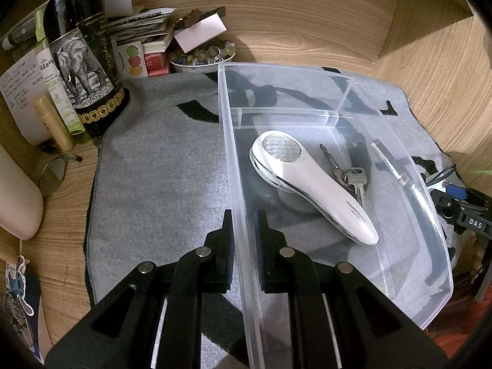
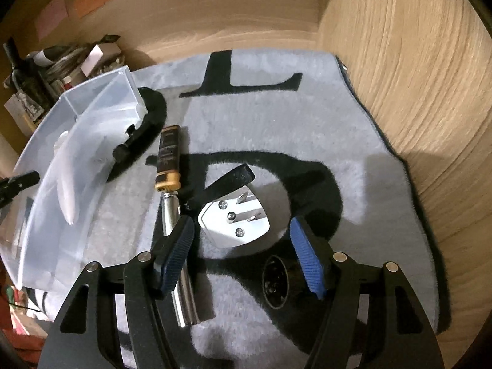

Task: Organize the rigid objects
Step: 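Move the right gripper to the white plug adapter and grasp it, then carry the white plug adapter into the box and release it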

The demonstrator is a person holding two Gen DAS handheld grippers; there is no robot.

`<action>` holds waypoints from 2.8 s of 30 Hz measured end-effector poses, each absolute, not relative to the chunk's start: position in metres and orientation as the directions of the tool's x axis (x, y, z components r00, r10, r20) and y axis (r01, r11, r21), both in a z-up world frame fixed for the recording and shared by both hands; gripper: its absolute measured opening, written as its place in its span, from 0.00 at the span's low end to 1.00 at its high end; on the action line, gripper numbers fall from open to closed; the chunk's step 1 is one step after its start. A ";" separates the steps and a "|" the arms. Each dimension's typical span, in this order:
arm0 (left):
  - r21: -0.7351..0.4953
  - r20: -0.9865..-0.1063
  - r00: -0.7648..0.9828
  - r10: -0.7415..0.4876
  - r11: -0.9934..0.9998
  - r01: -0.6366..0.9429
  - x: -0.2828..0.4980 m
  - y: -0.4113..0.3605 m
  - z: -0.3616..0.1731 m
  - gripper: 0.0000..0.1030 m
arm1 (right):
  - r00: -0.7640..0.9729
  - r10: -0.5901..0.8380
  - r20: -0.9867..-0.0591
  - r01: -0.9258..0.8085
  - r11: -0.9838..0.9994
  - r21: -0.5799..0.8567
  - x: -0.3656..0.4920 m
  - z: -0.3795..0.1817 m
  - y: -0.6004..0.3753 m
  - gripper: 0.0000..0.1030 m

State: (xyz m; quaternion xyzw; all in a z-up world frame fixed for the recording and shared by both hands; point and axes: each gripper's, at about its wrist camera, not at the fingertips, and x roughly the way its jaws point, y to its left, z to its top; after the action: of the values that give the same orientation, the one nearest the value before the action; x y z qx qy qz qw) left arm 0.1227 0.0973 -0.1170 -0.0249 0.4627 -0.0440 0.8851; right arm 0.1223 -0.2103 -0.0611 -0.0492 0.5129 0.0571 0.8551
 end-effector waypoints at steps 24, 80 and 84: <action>-0.087 -0.816 0.569 -0.103 0.995 0.056 0.122 0.097 -0.117 0.11 | 0.635 0.083 -0.768 -0.200 0.978 -0.061 0.127 -0.002 -0.187 0.35; -0.085 -0.813 0.573 -0.102 0.995 0.057 0.121 0.098 -0.114 0.11 | 0.443 0.281 -0.851 -0.625 0.778 -0.068 0.151 -0.047 -0.027 0.35; -0.084 -0.813 0.573 -0.102 0.995 0.057 0.121 0.098 -0.114 0.11 | 0.443 0.289 -0.849 -0.622 0.781 -0.058 0.150 -0.044 -0.029 0.36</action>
State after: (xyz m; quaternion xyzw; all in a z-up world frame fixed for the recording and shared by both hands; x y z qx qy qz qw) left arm 0.1211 0.0985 -0.1137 -0.0243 0.4599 -0.0447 0.8865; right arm 0.1500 -0.0290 -0.0444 -0.1845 0.4508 0.2746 0.8291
